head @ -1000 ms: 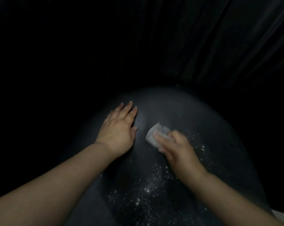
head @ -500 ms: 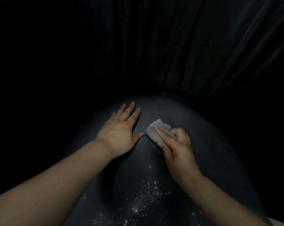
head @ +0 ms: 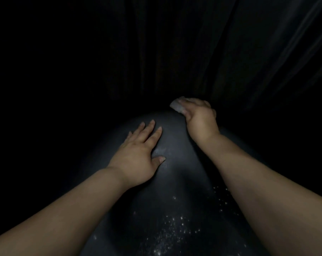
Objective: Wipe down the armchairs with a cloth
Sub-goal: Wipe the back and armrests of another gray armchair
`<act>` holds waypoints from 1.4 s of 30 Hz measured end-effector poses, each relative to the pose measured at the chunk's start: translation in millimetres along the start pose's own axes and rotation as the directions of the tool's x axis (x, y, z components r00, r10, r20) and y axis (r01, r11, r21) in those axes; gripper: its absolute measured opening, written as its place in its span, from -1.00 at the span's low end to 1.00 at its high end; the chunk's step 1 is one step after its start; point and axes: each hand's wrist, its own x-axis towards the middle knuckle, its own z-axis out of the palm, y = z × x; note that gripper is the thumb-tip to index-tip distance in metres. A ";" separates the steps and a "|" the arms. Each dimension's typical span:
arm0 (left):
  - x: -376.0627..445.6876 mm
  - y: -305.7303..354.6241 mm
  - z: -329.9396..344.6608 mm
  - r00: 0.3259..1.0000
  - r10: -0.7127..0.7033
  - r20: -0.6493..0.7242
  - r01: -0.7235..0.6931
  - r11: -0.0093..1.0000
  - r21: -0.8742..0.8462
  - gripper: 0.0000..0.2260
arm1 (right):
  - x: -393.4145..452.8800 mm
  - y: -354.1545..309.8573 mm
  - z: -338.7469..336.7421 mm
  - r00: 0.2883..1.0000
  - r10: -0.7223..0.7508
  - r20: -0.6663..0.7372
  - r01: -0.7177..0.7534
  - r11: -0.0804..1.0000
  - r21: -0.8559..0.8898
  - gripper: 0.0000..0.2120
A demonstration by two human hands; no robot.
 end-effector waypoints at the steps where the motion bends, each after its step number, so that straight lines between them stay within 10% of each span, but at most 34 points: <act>1: 0.1 -0.2 -1.1 1.000 0.000 0.005 0.000 1.000 0.001 -0.30 | 0.6 -2.3 -1.4 0.998 -0.040 0.037 0.042 0.998 -0.038 -0.64; 10: 0.9 -6.5 -13.3 0.996 0.018 0.082 -0.017 1.000 -0.014 -0.30 | -45.2 49.6 -30.5 0.903 0.305 -0.303 -0.367 0.913 -0.178 -0.61; 17: -12.9 -2.3 -5.7 0.998 0.062 0.014 -0.062 0.997 0.044 -0.34 | -109.5 10.0 -9.1 0.981 -0.194 0.017 0.194 0.981 0.004 -0.93; 19: -20.0 3.0 -3.0 0.998 0.064 0.002 -0.064 0.997 0.049 -0.34 | -126.5 13.5 -5.5 0.939 -0.330 0.092 0.332 0.943 -0.009 -0.73; 24: -22.3 12.7 0.0 0.999 0.027 0.020 -0.028 0.999 0.023 -0.35 | -90.6 46.6 -28.0 0.975 0.024 -0.222 -0.047 0.994 -0.100 -0.78; 32: -29.8 32.2 6.9 0.996 0.086 0.024 -0.088 0.993 0.079 -0.38 | -194.7 52.5 -37.0 0.964 -0.261 0.042 0.255 0.961 0.112 -0.63; 37: -28.7 48.9 17.7 0.989 0.144 0.036 -0.148 0.981 0.129 -0.39 | -143.9 89.5 -62.4 0.973 0.109 -0.204 -0.092 0.992 0.090 -0.66; 42: -29.9 51.9 23.1 0.993 0.117 0.035 -0.121 0.979 0.167 -0.37 | -214.3 70.3 -42.5 0.999 -0.027 -0.035 0.029 0.998 0.061 -0.55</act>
